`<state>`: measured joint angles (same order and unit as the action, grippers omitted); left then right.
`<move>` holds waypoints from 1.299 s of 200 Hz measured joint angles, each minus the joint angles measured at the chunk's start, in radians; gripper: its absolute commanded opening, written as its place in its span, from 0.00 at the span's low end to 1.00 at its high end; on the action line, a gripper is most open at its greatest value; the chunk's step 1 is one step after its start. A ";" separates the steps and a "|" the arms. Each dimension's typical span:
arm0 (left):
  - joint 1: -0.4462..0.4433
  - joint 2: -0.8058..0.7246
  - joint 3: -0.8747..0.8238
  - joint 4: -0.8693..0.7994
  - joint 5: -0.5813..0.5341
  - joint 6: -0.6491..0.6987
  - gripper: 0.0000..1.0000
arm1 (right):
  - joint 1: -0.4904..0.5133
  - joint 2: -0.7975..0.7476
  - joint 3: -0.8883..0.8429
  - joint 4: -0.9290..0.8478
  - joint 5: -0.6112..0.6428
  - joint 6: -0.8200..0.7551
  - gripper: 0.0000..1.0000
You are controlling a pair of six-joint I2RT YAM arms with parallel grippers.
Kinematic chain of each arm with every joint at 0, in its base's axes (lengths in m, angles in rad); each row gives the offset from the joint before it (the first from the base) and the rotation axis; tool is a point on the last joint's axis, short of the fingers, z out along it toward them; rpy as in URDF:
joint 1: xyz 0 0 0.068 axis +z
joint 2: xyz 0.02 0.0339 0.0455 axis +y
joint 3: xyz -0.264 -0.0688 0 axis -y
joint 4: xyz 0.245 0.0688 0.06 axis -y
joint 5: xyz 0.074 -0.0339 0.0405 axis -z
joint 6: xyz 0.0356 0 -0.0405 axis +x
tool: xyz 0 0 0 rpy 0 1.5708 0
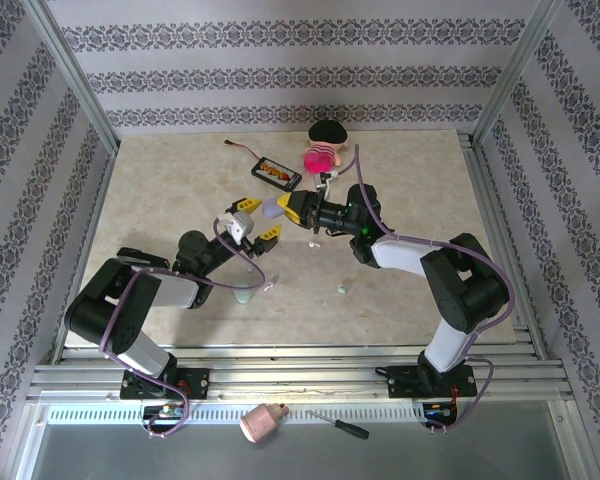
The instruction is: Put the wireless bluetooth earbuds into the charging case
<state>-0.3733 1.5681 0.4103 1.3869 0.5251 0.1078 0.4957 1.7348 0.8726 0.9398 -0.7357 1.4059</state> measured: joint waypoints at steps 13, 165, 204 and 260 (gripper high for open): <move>0.000 -0.018 -0.032 -0.026 -0.013 0.013 0.97 | -0.021 0.018 0.000 -0.006 0.014 -0.013 0.18; -0.111 -0.411 -0.057 -0.772 -0.237 -0.030 0.99 | -0.185 0.363 0.383 -0.663 0.390 -0.568 0.19; -0.119 -0.481 -0.018 -0.978 -0.370 -0.183 1.00 | -0.184 0.380 0.436 -0.756 0.475 -0.662 0.41; -0.137 -0.528 0.110 -1.392 -0.609 -0.465 0.99 | -0.186 0.294 0.354 -0.826 0.586 -0.829 0.76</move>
<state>-0.5106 1.0401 0.5205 -0.0048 -0.0837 -0.3573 0.3099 2.0293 1.2263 0.1135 -0.1501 0.5770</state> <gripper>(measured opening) 0.994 0.725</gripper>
